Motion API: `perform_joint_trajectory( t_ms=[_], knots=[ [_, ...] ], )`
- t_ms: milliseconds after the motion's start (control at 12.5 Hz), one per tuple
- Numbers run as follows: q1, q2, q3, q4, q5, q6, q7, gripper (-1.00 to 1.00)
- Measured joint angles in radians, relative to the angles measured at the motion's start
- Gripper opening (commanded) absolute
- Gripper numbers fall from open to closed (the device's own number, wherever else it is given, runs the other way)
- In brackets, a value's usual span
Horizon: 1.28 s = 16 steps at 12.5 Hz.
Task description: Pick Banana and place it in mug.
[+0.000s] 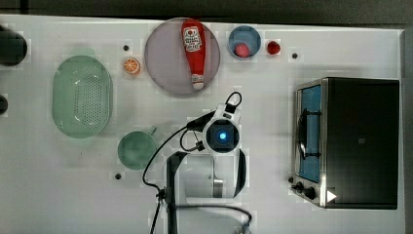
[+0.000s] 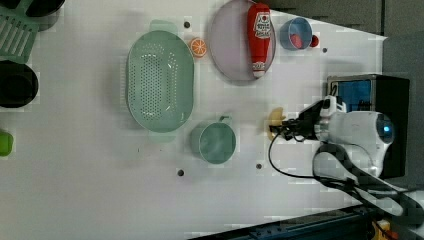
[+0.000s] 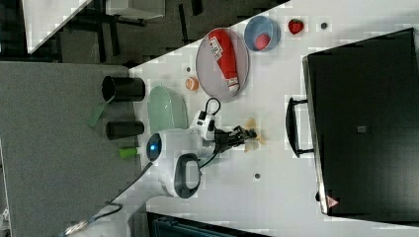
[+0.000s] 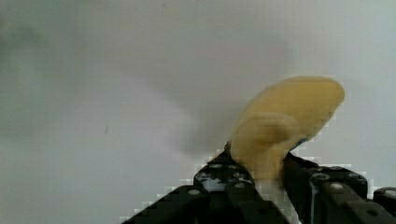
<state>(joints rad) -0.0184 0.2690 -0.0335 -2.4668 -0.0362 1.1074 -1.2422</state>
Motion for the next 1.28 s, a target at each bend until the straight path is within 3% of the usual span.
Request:
perform_joint_trajectory(
  t_ms=[400,720,880,1040,1280],
  knots=[
    [-0.026,-0.361,-0.017,0.08,0.007,-0.45,0.002,-0.36],
    [-0.042,-0.532,0.065,0.174,0.014,-0.609,0.089,-0.36],
    [-0.028,-0.537,0.117,0.186,0.009,-0.598,0.152,-0.36],
    [-0.018,-0.486,0.188,0.193,0.095,-0.59,0.252,-0.36],
    [0.019,-0.438,0.309,0.139,0.115,-0.623,0.416,-0.36]
  ],
)
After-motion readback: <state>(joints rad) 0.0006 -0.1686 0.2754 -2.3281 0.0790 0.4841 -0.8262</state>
